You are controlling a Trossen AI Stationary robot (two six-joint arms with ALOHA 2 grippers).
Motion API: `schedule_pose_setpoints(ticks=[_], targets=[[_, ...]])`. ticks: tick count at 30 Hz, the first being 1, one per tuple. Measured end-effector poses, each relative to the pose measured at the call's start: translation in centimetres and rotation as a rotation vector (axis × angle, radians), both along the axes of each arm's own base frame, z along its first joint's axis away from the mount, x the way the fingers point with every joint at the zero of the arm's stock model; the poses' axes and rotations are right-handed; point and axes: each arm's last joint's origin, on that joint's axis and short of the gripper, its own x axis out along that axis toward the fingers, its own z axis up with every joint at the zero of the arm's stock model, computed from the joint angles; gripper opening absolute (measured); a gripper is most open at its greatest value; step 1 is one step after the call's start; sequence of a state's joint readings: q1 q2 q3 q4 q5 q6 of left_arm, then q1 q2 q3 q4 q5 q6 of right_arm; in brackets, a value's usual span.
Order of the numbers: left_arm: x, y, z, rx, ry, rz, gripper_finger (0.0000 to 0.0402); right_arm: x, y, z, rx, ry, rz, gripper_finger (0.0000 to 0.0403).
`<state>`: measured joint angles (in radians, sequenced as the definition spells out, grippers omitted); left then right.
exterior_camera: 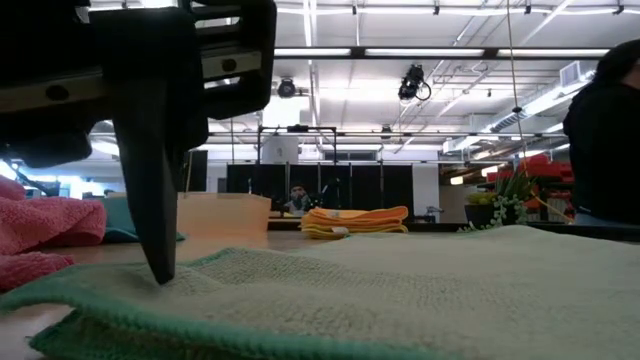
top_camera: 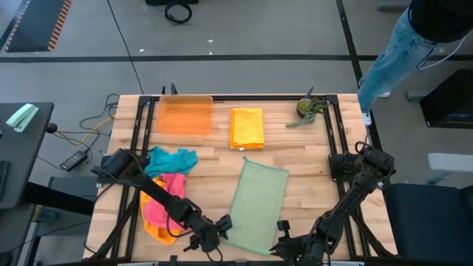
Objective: Fold microfiber towels
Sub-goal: Fold the light green towel
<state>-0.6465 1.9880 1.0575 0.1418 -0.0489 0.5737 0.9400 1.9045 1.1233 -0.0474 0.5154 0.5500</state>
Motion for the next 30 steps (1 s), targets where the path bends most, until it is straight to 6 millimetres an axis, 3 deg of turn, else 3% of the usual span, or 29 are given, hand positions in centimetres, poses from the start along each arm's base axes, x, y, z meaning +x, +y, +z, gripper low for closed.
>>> schedule_pose_setpoints(ticks=[8,14,22,30], targets=[[0.7,1.0,-0.3,-0.024,0.03,0.039,0.0136,-0.2,0.3,-0.2,-0.003,-0.005,0.015,0.0127],[1.1,1.8,-0.5,-0.029,0.059,0.067,0.0084,-0.6,0.7,-0.3,0.0,0.008,0.054,0.0146],[1.7,2.9,-0.6,-0.125,0.136,0.15,0.0073,0.2,1.0,-2.9,0.006,0.046,0.091,0.0147],[1.7,3.0,-0.6,-0.157,0.17,0.165,0.0064,0.9,0.7,-2.9,0.0,0.022,0.076,0.0147]])
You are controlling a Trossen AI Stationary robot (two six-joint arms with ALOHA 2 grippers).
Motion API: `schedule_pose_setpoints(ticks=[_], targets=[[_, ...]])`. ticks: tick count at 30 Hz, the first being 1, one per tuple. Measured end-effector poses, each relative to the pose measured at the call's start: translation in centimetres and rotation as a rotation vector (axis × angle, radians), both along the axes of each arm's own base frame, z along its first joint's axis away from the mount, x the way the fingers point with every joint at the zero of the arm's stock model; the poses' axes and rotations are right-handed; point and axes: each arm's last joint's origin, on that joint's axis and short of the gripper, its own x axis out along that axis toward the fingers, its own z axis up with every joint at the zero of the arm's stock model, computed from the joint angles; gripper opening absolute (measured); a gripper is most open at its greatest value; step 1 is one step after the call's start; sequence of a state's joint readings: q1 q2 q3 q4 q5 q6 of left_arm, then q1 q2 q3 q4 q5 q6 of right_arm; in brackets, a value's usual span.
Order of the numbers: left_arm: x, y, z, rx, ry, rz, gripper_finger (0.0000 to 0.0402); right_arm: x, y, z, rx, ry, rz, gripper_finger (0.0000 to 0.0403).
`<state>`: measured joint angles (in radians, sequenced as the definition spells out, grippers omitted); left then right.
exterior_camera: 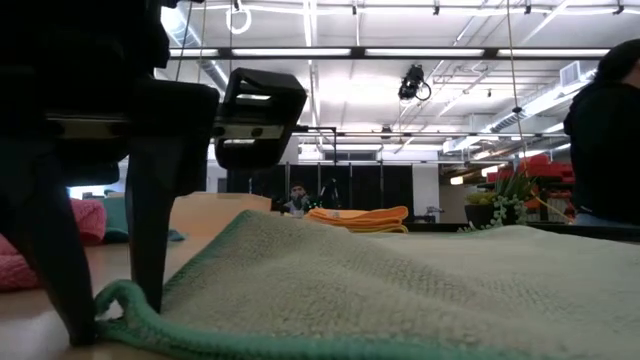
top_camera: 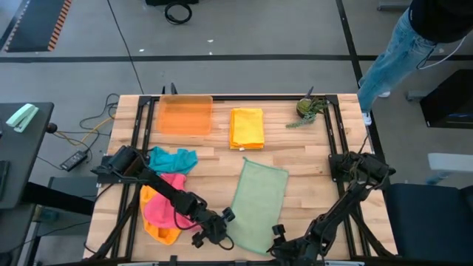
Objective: Fold microfiber towels
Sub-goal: Fold the light green towel
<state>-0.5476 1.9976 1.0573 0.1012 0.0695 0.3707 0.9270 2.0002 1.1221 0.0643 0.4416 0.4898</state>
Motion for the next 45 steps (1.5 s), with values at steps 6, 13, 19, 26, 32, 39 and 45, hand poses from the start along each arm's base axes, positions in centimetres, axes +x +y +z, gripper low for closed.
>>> schedule_pose_setpoints(ticks=[6,13,19,26,32,39,45], targets=[[0.0,0.0,0.0,-0.013,0.011,0.011,0.0045,0.4,0.1,-1.6,0.02,0.044,0.02,0.0147],[0.0,0.0,0.0,-0.016,0.016,0.016,0.004,0.5,-0.2,-2.3,0.037,0.085,-0.036,0.0147],[0.0,0.1,0.0,-0.021,0.019,0.015,0.0017,0.2,-0.4,-2.6,0.039,0.135,-0.076,0.0141],[0.0,0.1,0.0,-0.062,0.047,0.069,0.0011,0.2,-0.6,-2.7,0.022,0.143,-0.091,0.0056],[0.3,-0.1,0.2,-0.119,0.027,0.12,0.0007,-0.1,-0.8,-1.5,0.074,0.16,-0.12,0.0009],[0.5,0.7,4.3,-0.218,-0.053,0.161,0.0007,-0.7,-1.9,4.7,0.167,0.062,-0.199,0.0005],[-0.1,1.4,9.0,-0.302,-0.161,0.166,0.0007,-1.8,-3.7,7.9,0.169,0.035,-0.305,0.0004]])
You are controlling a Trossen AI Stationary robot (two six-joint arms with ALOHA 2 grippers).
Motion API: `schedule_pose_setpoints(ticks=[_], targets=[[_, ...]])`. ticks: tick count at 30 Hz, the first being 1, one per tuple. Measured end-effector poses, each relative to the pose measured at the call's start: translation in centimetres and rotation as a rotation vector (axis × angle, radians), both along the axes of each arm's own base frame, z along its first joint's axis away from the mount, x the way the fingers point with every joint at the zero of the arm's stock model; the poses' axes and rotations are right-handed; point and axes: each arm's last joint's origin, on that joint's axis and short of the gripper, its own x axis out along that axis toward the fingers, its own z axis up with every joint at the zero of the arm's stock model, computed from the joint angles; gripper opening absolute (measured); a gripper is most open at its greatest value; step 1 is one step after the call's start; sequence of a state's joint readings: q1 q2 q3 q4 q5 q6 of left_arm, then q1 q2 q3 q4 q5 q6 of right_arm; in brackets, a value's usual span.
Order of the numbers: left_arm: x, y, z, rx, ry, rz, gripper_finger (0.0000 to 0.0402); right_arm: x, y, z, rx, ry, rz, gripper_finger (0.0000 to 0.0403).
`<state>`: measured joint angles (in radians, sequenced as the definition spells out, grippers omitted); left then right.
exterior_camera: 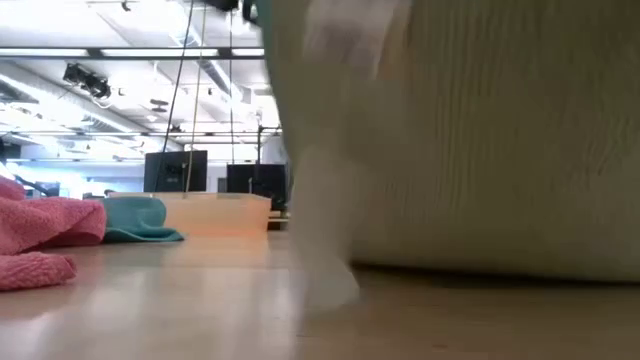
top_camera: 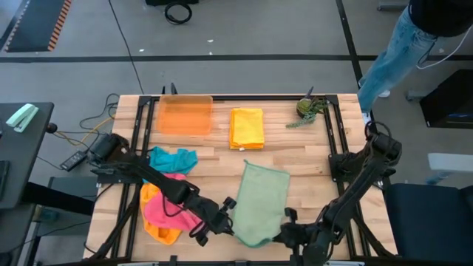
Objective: Fold microfiber towels
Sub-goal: Fold the light green towel
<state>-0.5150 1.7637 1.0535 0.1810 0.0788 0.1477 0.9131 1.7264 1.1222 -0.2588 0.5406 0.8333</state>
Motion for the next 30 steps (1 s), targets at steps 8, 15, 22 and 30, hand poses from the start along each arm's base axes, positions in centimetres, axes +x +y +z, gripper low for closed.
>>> schedule_pose_setpoints(ticks=[8,15,22,30], targets=[[-0.2,0.2,0.4,0.001,0.014,0.005,0.0007,-0.2,-0.2,-0.7,-0.011,0.046,-0.045,0.0003],[-0.2,0.2,-0.3,0.023,0.043,0.013,0.0007,-0.6,0.2,-1.1,0.018,0.058,-0.062,0.0003],[0.7,-1.9,-6.3,0.05,0.107,0.006,0.0007,-1.1,0.8,-1.5,0.045,0.058,-0.091,0.0003],[1.1,-3.3,-9.9,0.018,0.096,0.004,0.0011,-1.6,0.0,-3.0,0.119,0.093,-0.204,0.0003]])
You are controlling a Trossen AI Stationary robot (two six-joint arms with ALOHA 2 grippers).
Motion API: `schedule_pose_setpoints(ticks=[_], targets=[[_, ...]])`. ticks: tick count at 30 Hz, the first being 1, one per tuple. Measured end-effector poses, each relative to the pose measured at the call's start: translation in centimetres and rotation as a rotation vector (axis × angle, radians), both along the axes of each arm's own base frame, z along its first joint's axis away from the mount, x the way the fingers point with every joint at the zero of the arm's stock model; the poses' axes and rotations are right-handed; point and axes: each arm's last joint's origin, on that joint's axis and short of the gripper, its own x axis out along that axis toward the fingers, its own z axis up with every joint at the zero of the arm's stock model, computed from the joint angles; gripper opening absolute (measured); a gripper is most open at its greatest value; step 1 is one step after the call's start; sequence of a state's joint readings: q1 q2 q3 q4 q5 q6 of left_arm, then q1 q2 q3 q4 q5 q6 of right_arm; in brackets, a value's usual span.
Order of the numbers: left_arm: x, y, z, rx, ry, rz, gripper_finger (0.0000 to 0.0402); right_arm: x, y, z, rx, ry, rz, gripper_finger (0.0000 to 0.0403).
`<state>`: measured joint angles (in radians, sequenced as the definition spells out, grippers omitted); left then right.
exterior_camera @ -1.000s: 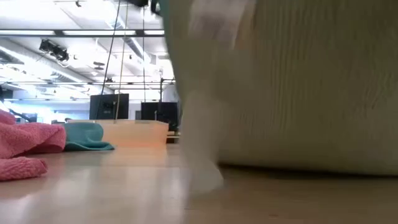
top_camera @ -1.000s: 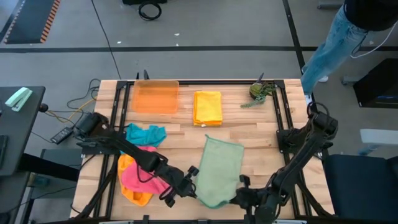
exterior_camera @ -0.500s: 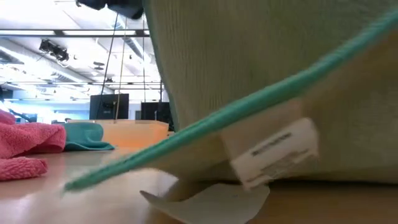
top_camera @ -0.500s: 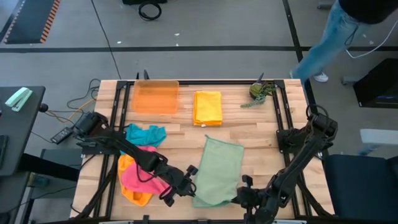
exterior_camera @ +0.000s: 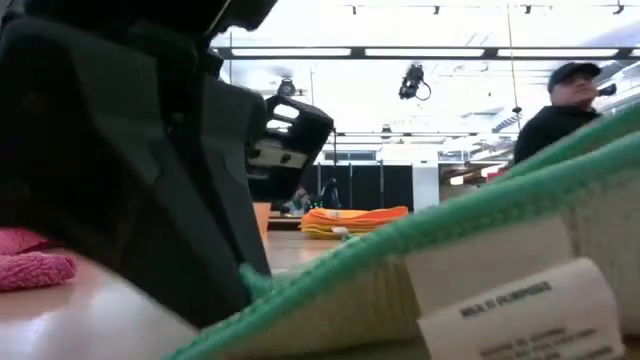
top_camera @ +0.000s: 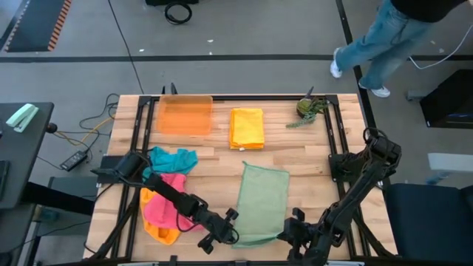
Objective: Fold microfiber towels
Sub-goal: Fold the light green towel
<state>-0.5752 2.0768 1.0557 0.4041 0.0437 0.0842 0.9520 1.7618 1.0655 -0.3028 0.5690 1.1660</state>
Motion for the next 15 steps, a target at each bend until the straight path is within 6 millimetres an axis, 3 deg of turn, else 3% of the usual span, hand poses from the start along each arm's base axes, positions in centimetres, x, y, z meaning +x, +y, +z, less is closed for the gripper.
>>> schedule_pose_setpoints(ticks=[11,15], targets=[[-0.5,-0.7,-0.4,0.069,-0.038,-0.051,0.0176,0.4,-1.2,-1.3,0.018,0.002,-0.058,0.0003],[-0.5,-0.8,-0.4,0.046,-0.029,-0.038,0.0216,0.5,-1.3,-1.3,0.02,0.006,-0.059,0.0003]])
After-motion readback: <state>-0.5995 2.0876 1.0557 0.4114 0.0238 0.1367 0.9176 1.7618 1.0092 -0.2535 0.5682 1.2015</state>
